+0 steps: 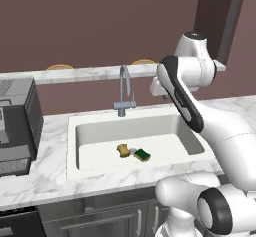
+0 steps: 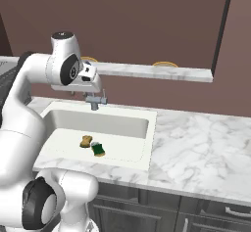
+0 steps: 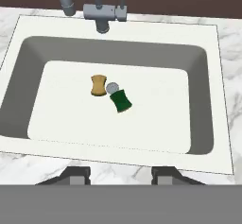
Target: Pick up the sponge and sponge from the sink, and place them back in the cabinet, and close the cabinet doors.
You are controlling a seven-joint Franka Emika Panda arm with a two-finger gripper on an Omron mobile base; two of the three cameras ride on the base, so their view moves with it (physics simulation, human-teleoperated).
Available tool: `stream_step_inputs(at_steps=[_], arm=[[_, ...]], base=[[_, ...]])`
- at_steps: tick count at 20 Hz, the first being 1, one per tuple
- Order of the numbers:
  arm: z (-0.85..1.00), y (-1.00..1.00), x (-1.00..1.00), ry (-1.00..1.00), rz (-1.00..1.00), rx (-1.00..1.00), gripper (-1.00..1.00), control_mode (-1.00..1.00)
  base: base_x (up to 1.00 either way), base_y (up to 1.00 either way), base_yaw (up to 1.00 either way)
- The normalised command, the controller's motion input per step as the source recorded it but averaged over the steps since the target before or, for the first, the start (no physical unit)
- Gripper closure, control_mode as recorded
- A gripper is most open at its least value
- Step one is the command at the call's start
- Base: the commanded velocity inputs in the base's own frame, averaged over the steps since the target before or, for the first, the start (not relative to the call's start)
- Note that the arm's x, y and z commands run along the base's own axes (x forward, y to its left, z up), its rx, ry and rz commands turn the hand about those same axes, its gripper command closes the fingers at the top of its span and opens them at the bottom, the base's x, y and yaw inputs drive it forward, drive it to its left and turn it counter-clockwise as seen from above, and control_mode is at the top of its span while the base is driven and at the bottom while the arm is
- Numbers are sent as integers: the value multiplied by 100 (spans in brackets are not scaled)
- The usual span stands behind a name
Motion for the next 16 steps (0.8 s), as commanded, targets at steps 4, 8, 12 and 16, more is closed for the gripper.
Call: stream_step_inputs(at_steps=[4, 8, 12, 16], arm=[[-5, 0, 0, 2, 1, 0, -100, -100], [-19, 0, 0, 12, 10, 0, -100, -100], [-30, 0, 0, 15, 13, 0, -100, -100], [-34, 0, 9, 17, 14, 0, -100, -100]], base=[[0, 0, 0], [0, 0, 0], [0, 0, 0], [0, 0, 0]])
